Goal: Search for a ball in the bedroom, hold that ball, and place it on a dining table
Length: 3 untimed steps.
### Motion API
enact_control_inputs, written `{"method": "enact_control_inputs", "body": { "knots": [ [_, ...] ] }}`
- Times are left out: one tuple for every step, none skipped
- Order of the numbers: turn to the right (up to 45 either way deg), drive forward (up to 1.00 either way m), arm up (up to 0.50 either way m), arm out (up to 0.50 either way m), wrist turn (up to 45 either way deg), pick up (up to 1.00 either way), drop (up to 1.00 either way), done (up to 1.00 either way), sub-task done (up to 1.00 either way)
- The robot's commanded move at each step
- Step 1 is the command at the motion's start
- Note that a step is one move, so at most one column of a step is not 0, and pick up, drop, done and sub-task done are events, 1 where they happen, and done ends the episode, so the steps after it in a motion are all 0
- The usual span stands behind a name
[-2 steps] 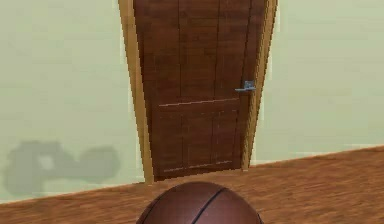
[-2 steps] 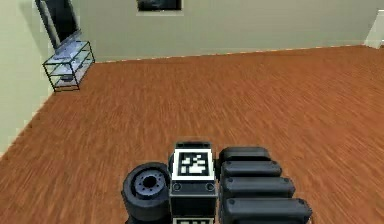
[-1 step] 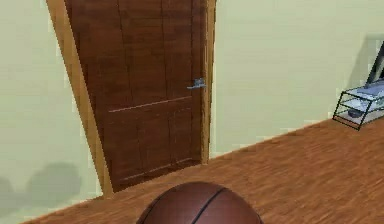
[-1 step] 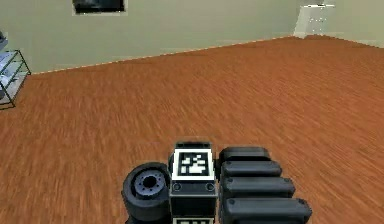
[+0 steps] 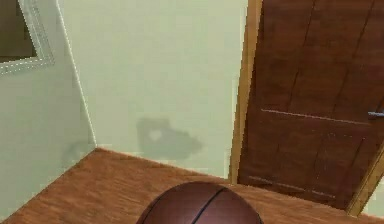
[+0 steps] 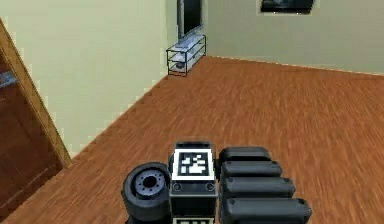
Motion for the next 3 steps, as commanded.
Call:
{"method": "enact_control_inputs", "body": {
  "knots": [
    [-45.0,0.00,0.00,0.00,0.0,0.00,0.00,0.00,0.00],
    [-15.0,0.00,0.00,0.00,0.0,0.00,0.00,0.00,0.00],
    [-39.0,0.00,0.00,0.00,0.0,0.00,0.00,0.00,0.00]
  ]
}}
